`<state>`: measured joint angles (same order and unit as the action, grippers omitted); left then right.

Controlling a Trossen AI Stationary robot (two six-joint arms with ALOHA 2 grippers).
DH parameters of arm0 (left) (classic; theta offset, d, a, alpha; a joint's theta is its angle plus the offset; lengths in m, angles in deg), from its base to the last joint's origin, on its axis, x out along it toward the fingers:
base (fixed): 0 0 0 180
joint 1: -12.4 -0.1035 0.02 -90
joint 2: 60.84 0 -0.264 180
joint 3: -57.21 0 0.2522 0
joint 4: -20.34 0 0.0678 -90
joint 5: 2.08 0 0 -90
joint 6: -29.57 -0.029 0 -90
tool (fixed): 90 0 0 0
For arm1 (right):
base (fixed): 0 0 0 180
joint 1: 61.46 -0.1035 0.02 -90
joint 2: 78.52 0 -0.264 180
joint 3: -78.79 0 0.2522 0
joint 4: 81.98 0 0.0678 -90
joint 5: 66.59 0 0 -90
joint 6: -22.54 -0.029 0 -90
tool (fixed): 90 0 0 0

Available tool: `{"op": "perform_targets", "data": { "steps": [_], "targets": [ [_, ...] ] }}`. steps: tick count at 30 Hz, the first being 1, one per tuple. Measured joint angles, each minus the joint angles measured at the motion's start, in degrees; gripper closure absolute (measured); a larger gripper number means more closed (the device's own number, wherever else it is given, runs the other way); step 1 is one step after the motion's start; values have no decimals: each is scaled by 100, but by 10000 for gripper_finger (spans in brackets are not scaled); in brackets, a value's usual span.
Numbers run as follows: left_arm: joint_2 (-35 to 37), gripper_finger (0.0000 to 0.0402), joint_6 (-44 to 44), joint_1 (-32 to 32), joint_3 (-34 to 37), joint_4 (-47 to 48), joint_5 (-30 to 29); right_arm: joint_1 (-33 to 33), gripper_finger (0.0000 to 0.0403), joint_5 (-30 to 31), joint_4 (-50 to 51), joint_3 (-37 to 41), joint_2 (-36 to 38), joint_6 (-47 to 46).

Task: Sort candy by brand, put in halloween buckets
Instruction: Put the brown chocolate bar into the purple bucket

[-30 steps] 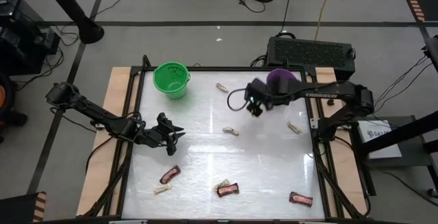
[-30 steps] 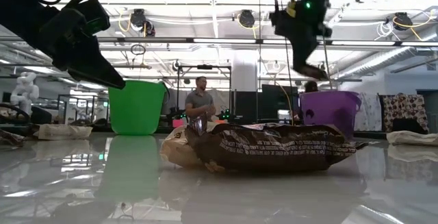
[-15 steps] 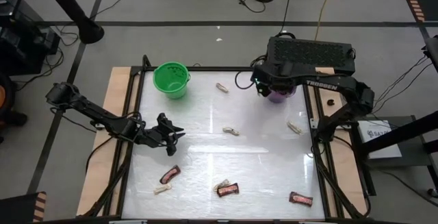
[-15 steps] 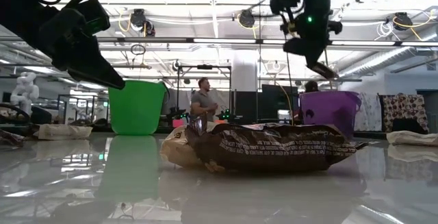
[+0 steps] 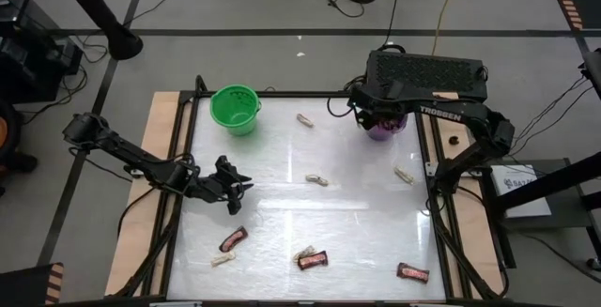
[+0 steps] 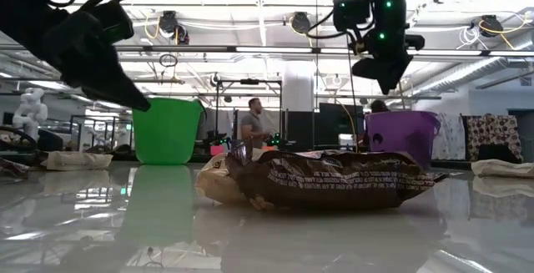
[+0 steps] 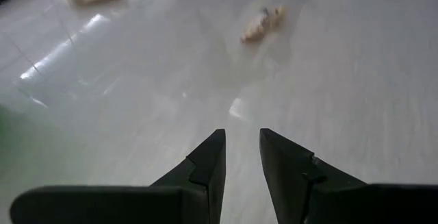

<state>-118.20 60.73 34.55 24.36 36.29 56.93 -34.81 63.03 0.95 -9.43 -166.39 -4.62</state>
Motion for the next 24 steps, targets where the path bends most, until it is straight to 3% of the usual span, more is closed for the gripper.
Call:
{"op": "perform_targets", "data": {
  "steps": [3,6,9,12,16,19,24],
  "targets": [
    [12,304,177,0,0,231,480,-93,260,-549,-15,-165,2,23],
    [14,304,449,0,0,357,871,-339,250,-1532,-303,-265,2,124],
    [17,304,838,0,-5,456,1077,-755,248,-2501,-782,-264,2,308],
    [13,304,902,0,-263,890,1338,-1364,251,-3023,-1329,-266,2,418],
    [15,304,1241,2,-1083,2561,1467,-2267,254,-3020,-2283,-253,2,572],
    [20,304,1807,-35,-1644,4024,805,-2909,255,-2754,-3443,-31,2,736],
    [17,304,2402,-499,-1865,5658,709,-3757,255,-2631,-5544,788,2,1245]
  ]
}}
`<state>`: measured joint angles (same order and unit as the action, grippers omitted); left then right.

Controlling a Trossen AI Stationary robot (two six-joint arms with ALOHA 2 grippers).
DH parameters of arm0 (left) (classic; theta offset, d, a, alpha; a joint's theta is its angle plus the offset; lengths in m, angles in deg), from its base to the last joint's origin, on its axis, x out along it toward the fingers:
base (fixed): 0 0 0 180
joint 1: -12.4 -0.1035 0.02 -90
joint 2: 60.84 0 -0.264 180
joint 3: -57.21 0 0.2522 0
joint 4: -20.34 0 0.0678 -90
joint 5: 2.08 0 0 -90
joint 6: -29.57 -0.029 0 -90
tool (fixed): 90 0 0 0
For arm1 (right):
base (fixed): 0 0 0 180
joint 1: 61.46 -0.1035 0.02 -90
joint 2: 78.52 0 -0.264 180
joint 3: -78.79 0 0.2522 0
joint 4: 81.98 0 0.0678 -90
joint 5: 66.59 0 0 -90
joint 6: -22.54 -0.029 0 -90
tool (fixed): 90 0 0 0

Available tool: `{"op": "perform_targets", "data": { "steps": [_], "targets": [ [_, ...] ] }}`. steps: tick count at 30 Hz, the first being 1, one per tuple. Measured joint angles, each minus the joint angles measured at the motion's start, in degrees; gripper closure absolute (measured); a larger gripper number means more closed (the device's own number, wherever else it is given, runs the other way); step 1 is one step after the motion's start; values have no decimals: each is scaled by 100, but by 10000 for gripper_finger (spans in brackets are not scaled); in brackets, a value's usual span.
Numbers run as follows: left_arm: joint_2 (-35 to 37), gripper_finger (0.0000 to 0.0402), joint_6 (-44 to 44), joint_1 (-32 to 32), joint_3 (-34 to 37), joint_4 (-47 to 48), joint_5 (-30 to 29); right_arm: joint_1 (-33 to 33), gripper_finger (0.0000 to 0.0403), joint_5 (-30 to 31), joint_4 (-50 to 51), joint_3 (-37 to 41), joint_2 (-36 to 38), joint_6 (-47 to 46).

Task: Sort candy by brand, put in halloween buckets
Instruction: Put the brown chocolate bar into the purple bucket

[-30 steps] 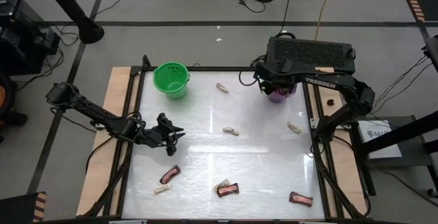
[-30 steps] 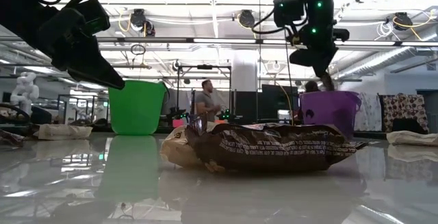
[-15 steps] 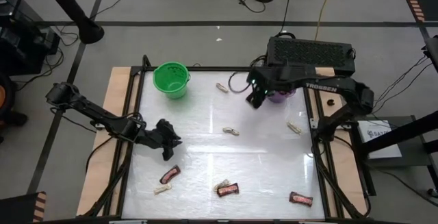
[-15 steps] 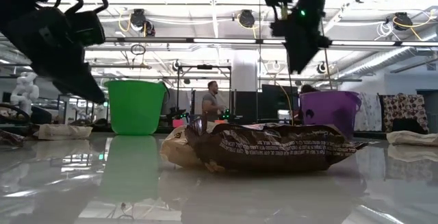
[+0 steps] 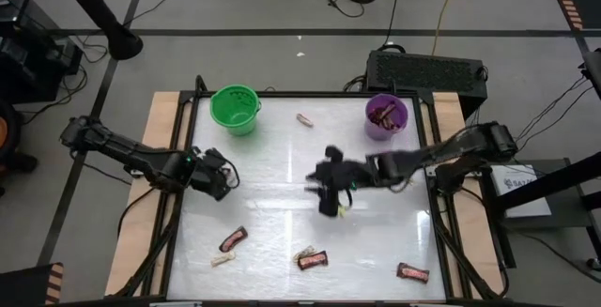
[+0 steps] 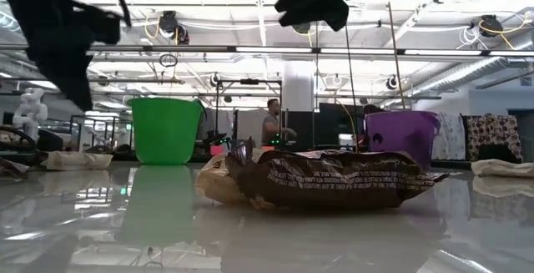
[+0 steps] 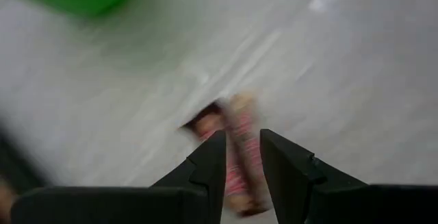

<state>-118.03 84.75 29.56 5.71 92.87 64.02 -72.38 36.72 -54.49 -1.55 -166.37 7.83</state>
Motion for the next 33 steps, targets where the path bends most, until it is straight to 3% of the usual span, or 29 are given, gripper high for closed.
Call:
{"op": "perform_targets", "data": {
  "steps": [6,13,27,33],
  "targets": [
    [-4,304,-249,-990,142,73,486,-486,255,11,-1868,1120,-2,362],
    [-24,304,-1212,-1817,147,-481,1018,-531,255,56,-2691,1772,-2,354],
    [-894,304,-2402,-1991,149,-882,988,-571,255,316,-3218,1971,-2,338],
    [-1369,304,-2444,-2060,149,-882,1021,-571,255,316,-3277,1971,-2,341]
  ]
}}
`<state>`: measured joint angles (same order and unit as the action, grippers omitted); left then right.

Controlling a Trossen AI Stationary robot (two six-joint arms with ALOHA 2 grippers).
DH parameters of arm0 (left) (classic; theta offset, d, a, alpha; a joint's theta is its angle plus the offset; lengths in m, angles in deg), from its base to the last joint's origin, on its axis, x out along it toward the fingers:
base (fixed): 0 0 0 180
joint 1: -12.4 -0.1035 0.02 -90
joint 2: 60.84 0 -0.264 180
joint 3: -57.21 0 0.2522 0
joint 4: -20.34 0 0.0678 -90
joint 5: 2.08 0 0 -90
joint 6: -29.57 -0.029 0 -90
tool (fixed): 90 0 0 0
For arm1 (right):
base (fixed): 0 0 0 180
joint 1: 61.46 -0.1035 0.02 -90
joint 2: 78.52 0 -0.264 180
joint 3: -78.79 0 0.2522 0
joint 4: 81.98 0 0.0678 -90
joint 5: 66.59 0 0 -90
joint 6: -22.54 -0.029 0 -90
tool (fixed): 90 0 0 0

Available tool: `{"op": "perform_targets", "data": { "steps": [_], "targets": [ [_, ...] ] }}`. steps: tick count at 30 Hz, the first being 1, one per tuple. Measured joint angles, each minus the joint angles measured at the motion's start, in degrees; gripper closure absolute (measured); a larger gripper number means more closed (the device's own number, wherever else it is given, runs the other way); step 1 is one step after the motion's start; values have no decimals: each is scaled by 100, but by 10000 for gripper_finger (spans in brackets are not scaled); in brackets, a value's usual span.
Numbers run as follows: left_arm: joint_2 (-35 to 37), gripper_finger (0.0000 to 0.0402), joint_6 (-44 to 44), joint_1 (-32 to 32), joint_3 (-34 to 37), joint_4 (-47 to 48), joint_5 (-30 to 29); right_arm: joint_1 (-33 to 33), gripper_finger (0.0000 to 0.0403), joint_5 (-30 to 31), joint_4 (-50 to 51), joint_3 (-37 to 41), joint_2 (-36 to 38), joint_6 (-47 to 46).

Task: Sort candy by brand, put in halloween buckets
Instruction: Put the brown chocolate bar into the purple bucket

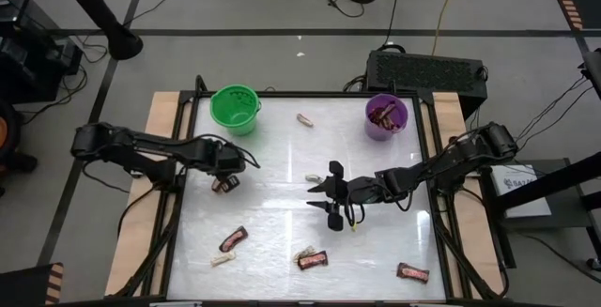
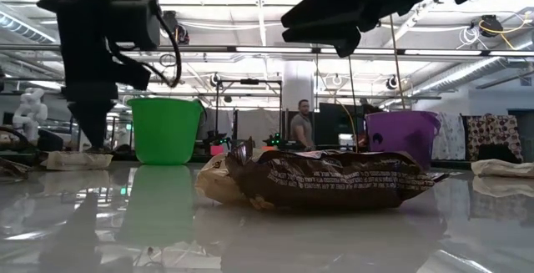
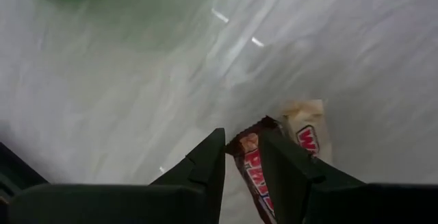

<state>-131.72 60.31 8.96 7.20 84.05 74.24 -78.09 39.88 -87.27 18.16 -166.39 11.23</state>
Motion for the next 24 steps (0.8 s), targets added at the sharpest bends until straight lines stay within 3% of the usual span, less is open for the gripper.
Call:
{"op": "perform_targets", "data": {
  "steps": [13,24],
  "targets": [
    [-427,304,-441,-217,0,-264,208,0,255,-4,74,0,0,2],
    [-467,304,-1197,-217,0,-1463,389,32,255,-18,-393,-7,-448,20]
  ]
}}
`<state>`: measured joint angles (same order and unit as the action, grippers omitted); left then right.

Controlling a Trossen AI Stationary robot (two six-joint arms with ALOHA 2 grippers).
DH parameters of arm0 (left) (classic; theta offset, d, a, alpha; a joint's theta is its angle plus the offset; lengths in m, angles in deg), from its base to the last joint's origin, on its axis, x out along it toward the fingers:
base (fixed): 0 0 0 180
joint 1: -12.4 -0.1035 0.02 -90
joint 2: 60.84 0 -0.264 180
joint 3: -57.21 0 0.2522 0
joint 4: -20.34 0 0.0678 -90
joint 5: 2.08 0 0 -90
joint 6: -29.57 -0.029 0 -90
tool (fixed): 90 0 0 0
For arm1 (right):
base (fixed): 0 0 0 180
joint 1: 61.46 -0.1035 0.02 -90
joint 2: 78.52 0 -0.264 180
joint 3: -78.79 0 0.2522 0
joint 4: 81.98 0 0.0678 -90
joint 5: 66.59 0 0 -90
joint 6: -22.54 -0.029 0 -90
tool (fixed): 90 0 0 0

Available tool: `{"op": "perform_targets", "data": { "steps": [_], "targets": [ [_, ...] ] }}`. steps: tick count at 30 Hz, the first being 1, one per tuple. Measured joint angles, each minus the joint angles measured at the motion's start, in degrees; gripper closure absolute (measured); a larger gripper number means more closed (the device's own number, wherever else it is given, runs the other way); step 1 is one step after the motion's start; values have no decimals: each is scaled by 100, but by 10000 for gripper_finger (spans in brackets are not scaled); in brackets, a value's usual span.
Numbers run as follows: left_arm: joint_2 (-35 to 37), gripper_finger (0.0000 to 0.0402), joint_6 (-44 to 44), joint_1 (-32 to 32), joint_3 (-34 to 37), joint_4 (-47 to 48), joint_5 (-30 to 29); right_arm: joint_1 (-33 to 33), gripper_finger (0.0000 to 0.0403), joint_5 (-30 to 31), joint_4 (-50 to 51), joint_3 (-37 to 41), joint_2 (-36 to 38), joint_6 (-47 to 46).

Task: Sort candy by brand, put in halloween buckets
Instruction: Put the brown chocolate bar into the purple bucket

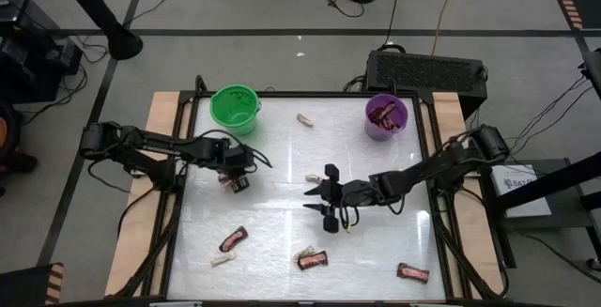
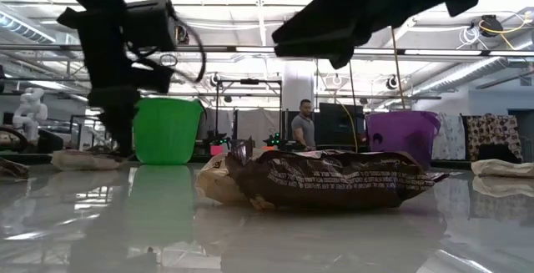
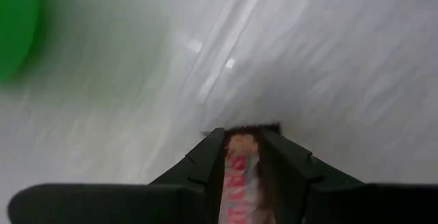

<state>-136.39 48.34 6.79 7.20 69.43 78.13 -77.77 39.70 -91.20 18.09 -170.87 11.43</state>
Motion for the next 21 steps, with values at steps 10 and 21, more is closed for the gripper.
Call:
{"op": "perform_targets", "data": {
  "steps": [10,21],
  "targets": [
    [156,304,-850,0,-549,0,357,238,255,-15,-674,0,-450,-5],
    [536,304,36,0,-726,2394,-472,831,255,-808,-1480,-1850,-2793,1605]
  ]
}}
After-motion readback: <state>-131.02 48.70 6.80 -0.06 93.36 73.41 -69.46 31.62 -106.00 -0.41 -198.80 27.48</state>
